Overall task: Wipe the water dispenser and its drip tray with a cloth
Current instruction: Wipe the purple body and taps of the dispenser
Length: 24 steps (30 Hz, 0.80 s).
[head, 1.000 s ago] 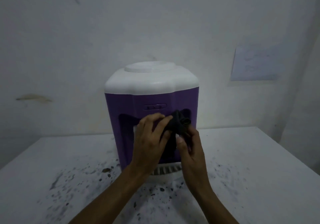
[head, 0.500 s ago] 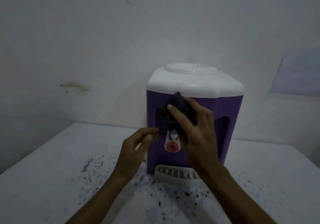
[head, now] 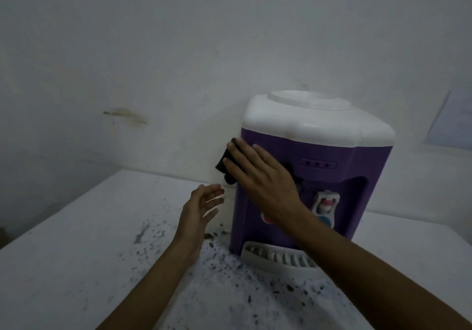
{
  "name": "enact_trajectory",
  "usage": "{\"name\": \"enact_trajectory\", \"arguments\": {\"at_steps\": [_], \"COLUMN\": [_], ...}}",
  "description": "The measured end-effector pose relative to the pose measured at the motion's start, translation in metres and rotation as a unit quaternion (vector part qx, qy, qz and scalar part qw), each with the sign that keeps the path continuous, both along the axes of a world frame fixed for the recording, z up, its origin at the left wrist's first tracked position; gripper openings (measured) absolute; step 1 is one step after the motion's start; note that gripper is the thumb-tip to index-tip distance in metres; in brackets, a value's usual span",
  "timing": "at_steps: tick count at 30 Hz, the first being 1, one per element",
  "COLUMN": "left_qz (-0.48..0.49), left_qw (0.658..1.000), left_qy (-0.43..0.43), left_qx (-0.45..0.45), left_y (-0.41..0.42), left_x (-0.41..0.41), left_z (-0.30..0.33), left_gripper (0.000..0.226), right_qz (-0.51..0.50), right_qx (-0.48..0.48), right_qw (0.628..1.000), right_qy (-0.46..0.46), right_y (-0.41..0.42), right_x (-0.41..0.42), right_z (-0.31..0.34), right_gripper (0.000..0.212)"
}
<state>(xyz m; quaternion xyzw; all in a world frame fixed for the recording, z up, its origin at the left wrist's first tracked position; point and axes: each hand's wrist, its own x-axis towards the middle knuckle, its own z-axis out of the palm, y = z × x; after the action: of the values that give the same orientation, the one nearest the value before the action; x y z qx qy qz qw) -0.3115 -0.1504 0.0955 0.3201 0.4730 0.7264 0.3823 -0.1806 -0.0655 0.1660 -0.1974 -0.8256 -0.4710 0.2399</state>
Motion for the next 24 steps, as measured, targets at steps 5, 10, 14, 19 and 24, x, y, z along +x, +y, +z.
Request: {"name": "enact_trajectory", "arguments": {"at_steps": [5,10,14,19,24], "left_qz": [0.042,0.007,-0.045,-0.087,-0.042], "left_qw": [0.996,0.992,0.989,0.981,0.977], "left_qy": [-0.022,-0.034,-0.037,-0.076,-0.122], "left_qx": [-0.079,-0.118,-0.136,-0.154,-0.172], "left_y": [-0.001,-0.004,0.002,0.009,0.01], "left_x": [-0.003,-0.013,-0.014,-0.013,-0.013], "left_z": [-0.021,-0.04,-0.045,-0.055,-0.068], "left_gripper": [0.035,0.042,0.046,0.053,0.053], "right_qz": [0.024,0.055,0.048,0.001,-0.013], "right_qx": [-0.004,-0.02,-0.035,-0.025,-0.035], "right_qw": [0.997,0.988,0.998,0.998,0.999], "right_qy": [-0.075,-0.141,-0.01,0.053,-0.04], "right_y": [0.007,0.007,0.005,0.008,0.005], "right_x": [-0.009,0.008,-0.003,-0.023,-0.021], "right_z": [-0.048,-0.072,-0.038,-0.026,-0.077], "right_gripper": [0.045,0.045,0.051,0.048,0.052]}}
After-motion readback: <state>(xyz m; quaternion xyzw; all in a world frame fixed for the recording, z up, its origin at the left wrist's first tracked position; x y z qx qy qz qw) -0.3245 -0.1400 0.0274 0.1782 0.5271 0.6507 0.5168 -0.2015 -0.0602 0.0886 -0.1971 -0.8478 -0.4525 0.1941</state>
